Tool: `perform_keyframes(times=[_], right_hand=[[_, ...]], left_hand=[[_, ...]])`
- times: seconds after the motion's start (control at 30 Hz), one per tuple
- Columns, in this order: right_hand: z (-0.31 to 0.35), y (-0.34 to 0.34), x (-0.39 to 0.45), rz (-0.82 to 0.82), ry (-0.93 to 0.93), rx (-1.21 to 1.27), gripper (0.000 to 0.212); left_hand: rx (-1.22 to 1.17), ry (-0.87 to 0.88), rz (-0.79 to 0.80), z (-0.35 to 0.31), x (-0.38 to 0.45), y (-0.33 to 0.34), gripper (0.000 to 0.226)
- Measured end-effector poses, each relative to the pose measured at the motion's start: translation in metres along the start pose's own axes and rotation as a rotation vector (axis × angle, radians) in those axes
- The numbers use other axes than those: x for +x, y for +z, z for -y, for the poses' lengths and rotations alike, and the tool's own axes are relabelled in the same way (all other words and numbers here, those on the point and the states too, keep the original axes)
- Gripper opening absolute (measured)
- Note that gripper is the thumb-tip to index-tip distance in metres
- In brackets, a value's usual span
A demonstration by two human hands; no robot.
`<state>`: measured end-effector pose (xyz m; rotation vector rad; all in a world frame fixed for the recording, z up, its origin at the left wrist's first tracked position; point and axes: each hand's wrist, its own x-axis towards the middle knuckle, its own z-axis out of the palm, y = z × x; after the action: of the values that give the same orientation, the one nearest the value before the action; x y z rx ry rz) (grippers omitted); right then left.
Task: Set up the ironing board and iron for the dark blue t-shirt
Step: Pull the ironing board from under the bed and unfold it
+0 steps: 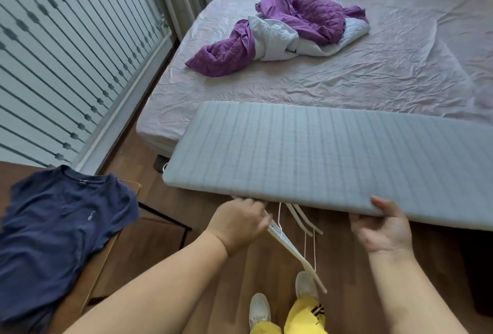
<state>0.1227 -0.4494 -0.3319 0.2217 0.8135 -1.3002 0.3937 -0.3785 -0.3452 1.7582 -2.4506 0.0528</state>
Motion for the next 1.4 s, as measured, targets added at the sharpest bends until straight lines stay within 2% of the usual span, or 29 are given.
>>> perform_keyframes(times=[0.13, 0.2, 0.27, 0.33, 0.4, 0.53, 0.7, 0.77, 0.83, 0.9, 0.93, 1.0, 1.07, 1.1, 1.17, 1.2, 1.27, 1.4], right_hand=[[0.007, 0.001, 0.003, 0.032, -0.002, 0.013, 0.054], [0.010, 0.000, 0.003, 0.042, 0.004, 0.016, 0.054], [0.014, -0.002, 0.004, 0.050, 0.005, 0.013, 0.053], [0.015, -0.003, 0.004, 0.060, 0.012, 0.009, 0.055], [0.018, -0.003, 0.005, 0.066, 0.015, 0.005, 0.058], [0.021, 0.000, 0.007, 0.073, 0.027, 0.000, 0.058], [0.028, 0.002, 0.009, 0.082, 0.009, 0.011, 0.064], [0.030, 0.002, 0.009, 0.087, 0.003, 0.027, 0.065], [0.030, 0.002, 0.008, 0.097, -0.005, 0.045, 0.065], [0.029, 0.003, 0.006, 0.105, -0.009, 0.061, 0.062], [0.028, 0.004, 0.006, 0.107, -0.009, 0.066, 0.059], [0.026, 0.005, 0.005, 0.107, -0.008, 0.071, 0.056], [0.026, 0.005, 0.005, 0.107, -0.011, 0.080, 0.057], [0.025, 0.005, 0.005, 0.105, -0.014, 0.082, 0.058], [0.024, 0.004, 0.005, 0.100, -0.010, 0.091, 0.061], [0.023, 0.004, 0.006, 0.097, -0.005, 0.095, 0.061], [0.020, 0.002, 0.006, 0.091, 0.005, 0.100, 0.060], [0.015, 0.002, 0.007, 0.078, 0.018, 0.101, 0.061]], left_hand=[[0.074, -0.329, 0.259, -0.016, 0.011, 0.005, 0.044], [0.001, -0.526, 0.379, -0.026, 0.023, 0.003, 0.045], [-0.053, -0.554, 0.454, -0.027, 0.034, 0.008, 0.035], [0.000, -0.473, 0.478, -0.026, 0.040, 0.010, 0.028], [-0.046, -0.519, 0.447, -0.022, 0.045, 0.015, 0.029], [-0.295, -0.718, 0.426, -0.016, 0.062, 0.021, 0.036], [-0.373, -0.727, 0.442, -0.011, 0.074, 0.013, 0.025], [-0.484, -0.765, 0.432, -0.013, 0.076, 0.007, 0.020], [-0.790, -0.834, 0.352, -0.016, 0.077, 0.000, 0.025], [-1.151, -0.884, 0.196, -0.026, 0.078, -0.013, 0.025], [-1.291, -0.893, 0.131, -0.031, 0.078, -0.018, 0.019], [-1.469, -0.943, 0.052, -0.043, 0.079, -0.025, 0.020], [-1.608, -1.069, -0.024, -0.050, 0.079, -0.026, 0.006], [-1.673, -1.120, -0.052, -0.051, 0.080, -0.028, 0.016], [-1.822, -1.207, -0.171, -0.046, 0.081, -0.031, 0.056], [-1.859, -1.235, -0.247, -0.042, 0.082, -0.032, 0.064], [-1.887, -1.256, -0.346, -0.032, 0.083, -0.031, 0.061], [-1.951, -1.264, -0.427, -0.029, 0.086, -0.033, 0.054]])
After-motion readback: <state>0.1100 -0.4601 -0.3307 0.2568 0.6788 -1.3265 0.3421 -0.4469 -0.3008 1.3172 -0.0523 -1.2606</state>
